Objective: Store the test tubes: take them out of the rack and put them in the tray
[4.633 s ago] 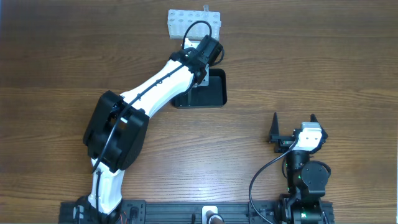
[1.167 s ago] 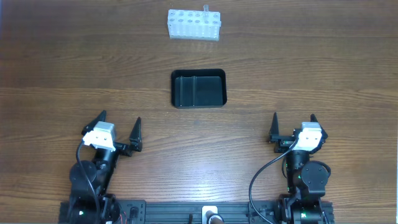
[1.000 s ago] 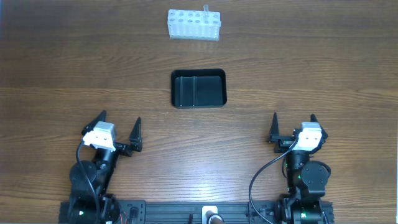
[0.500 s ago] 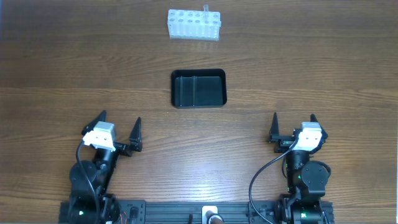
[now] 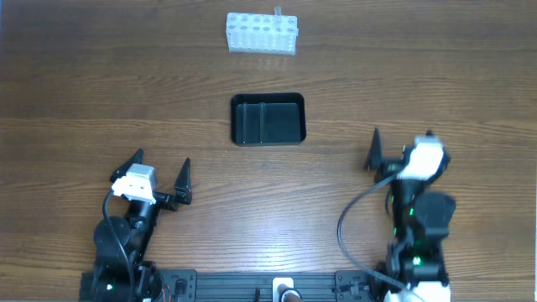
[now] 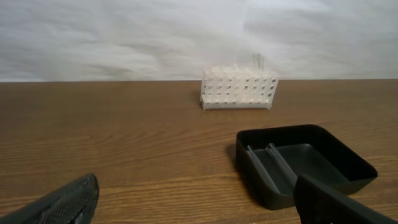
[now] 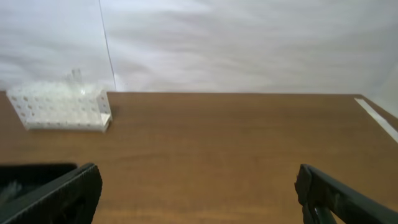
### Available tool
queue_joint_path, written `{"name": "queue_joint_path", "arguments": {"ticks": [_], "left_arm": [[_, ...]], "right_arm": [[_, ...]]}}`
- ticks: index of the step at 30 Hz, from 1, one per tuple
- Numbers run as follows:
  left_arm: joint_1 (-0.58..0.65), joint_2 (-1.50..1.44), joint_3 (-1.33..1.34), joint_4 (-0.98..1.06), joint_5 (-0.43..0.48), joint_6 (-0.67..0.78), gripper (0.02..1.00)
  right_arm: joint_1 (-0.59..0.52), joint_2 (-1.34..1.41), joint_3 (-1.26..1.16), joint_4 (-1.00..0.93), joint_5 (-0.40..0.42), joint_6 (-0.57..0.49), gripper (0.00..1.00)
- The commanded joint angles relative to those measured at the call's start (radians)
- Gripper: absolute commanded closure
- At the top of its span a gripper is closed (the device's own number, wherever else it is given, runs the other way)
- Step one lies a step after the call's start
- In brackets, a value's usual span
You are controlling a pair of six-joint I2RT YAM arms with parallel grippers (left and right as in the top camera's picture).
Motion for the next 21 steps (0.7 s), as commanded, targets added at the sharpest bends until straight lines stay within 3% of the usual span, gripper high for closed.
{"name": "queue_joint_path", "arguments": {"ticks": [1, 6, 13, 18, 21], "left_arm": [[0.006, -0.011, -0.005, -0.002, 0.013, 0.018, 0.02], [0.006, -0.011, -0.004, -0.002, 0.013, 0.018, 0.02], [0.006, -0.011, -0.004, -0.002, 0.013, 0.018, 0.02], [0.006, -0.011, -0.005, -0.002, 0.013, 0.018, 0.02], [0.006, -0.011, -0.004, -0.002, 0.013, 0.018, 0.02]], "right_arm": [[0.003, 0.259, 0.227, 0.044, 0.003, -0.001, 0.009], [0.003, 0.558, 0.463, 0.106, -0.105, 0.0, 0.009], [0.047, 0.913, 0.716, 0.175, -0.369, 0.026, 0.007], [0.166, 1.045, 0.816, 0.176, -0.377, 0.011, 0.007], [0.237, 1.09, 0.835, 0.18, -0.327, 0.002, 0.009]]}}
